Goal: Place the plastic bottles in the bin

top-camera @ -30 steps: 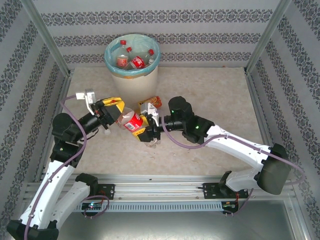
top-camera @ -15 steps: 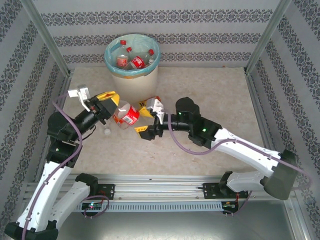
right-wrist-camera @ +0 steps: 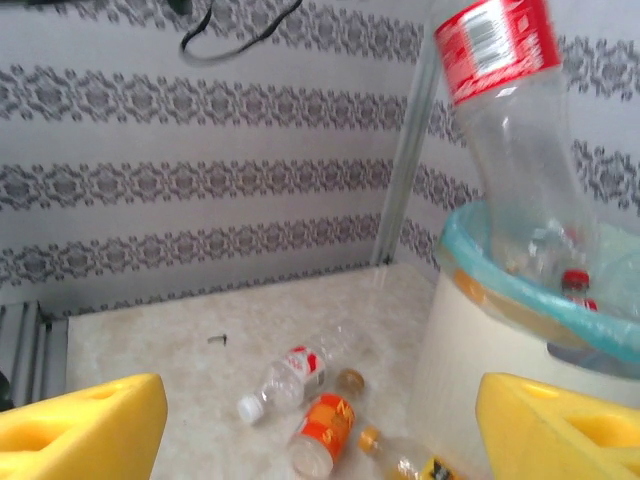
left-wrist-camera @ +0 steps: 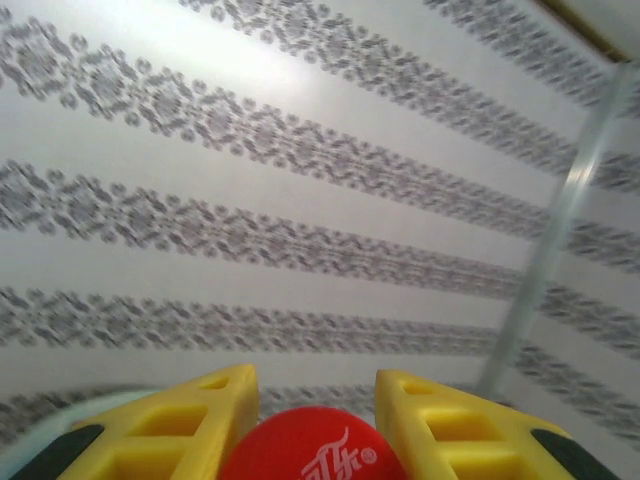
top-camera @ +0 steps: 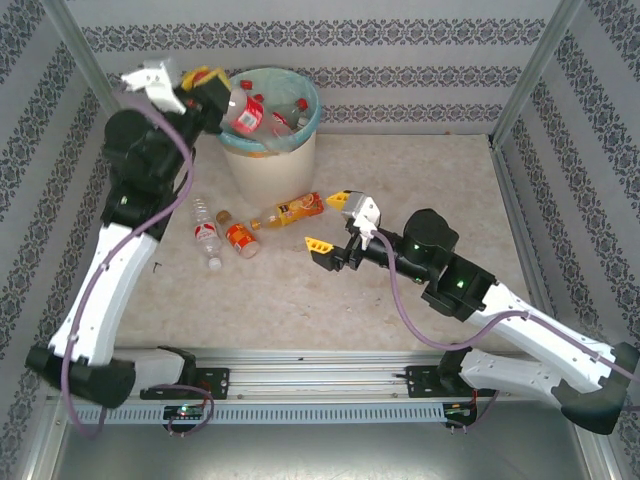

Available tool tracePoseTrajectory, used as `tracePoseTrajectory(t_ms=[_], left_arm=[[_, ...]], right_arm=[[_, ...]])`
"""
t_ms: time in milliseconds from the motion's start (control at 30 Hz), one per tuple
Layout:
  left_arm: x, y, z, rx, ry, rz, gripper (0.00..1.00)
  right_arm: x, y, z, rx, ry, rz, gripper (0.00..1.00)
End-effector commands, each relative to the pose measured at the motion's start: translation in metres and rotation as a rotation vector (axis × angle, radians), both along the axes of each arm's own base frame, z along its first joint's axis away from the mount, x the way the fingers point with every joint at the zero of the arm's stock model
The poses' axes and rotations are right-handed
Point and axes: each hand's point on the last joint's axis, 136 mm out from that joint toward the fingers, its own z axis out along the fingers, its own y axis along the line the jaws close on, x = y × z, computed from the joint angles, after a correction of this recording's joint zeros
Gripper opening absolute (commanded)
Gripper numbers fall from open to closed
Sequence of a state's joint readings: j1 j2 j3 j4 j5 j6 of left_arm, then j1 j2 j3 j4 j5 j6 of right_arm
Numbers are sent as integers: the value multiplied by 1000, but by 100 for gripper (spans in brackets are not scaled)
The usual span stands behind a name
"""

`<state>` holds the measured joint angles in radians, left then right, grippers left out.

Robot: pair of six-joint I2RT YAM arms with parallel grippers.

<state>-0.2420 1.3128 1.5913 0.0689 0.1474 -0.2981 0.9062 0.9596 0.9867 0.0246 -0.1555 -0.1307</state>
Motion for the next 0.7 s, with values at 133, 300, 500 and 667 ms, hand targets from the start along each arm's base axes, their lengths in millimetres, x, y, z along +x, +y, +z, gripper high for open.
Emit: tracePoseTrajectory(t_ms=[133, 300, 500, 667], left_arm=[[74, 4, -12, 287, 71, 181, 0], [115, -21, -46, 330, 178, 82, 0], [143, -43, -70, 264, 185, -13, 0], [163, -60, -113, 211, 265, -93, 0]], right_arm=[[-1, -20, 11, -30, 17, -72, 80], [6, -24, -10, -113, 43, -115, 80], [9, -15, -22, -139, 80, -99, 79], [12, -12, -35, -195, 93, -100, 79]])
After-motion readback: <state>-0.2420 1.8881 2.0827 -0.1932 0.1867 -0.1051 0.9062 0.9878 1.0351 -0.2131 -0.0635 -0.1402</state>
